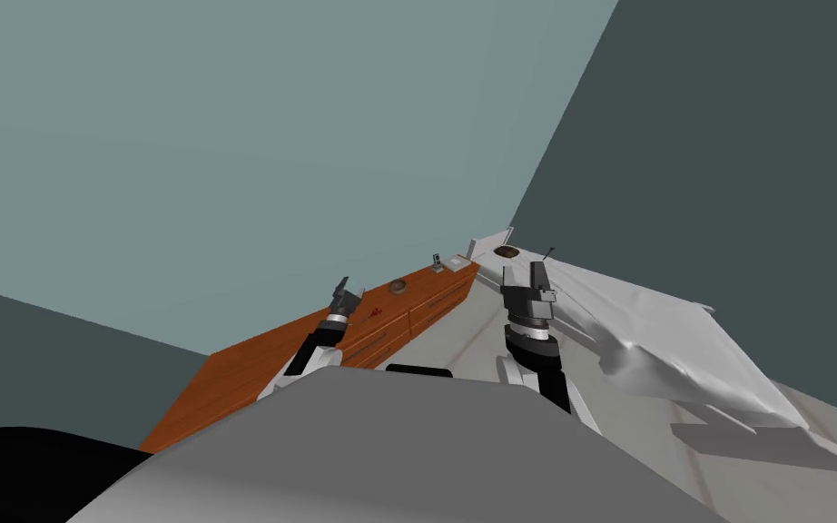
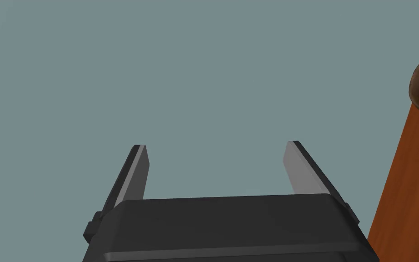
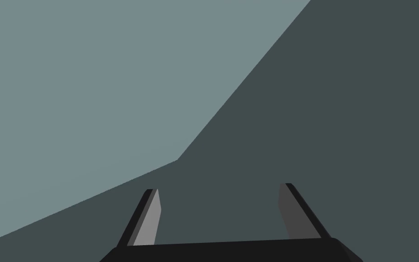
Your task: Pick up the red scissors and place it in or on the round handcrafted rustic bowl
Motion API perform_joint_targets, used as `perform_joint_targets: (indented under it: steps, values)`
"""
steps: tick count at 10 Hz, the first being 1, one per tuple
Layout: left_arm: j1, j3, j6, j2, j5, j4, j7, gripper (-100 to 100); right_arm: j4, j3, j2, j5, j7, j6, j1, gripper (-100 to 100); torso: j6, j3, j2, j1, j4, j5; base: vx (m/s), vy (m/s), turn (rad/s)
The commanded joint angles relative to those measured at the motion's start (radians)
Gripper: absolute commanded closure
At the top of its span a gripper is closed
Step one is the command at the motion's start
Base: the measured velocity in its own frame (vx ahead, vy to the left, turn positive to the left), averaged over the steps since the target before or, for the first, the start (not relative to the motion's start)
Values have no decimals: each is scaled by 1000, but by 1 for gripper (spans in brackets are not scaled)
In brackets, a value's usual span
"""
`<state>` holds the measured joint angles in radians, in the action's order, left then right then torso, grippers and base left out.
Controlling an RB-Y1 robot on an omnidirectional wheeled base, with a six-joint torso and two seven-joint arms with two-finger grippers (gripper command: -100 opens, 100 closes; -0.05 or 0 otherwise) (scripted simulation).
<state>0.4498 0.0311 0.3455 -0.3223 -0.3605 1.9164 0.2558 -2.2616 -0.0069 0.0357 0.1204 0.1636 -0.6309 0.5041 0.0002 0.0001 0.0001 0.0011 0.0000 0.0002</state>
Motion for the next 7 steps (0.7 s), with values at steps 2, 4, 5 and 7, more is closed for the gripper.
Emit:
perform_joint_targets:
  steps: [2,4,5,7]
  values:
    - [-1,18,-18,-47,-69,-46,22,-100,0,0,0,0,0,0,0,0,-1,0,0,0,0,0,-4,10,-197]
    - [-6,30,-33,-77,-121,-81,35,-100,0,0,0,0,0,0,0,0,-1,0,0,0,0,0,-1,11,-229]
    - [-6,30,-33,-77,-135,-81,35,-100,0,0,0,0,0,0,0,0,0,0,0,0,0,0,-1,16,-120]
    - [-10,43,-49,-106,-189,-116,48,-100,0,0,0,0,0,0,0,0,0,0,-1,0,0,0,-1,14,-206]
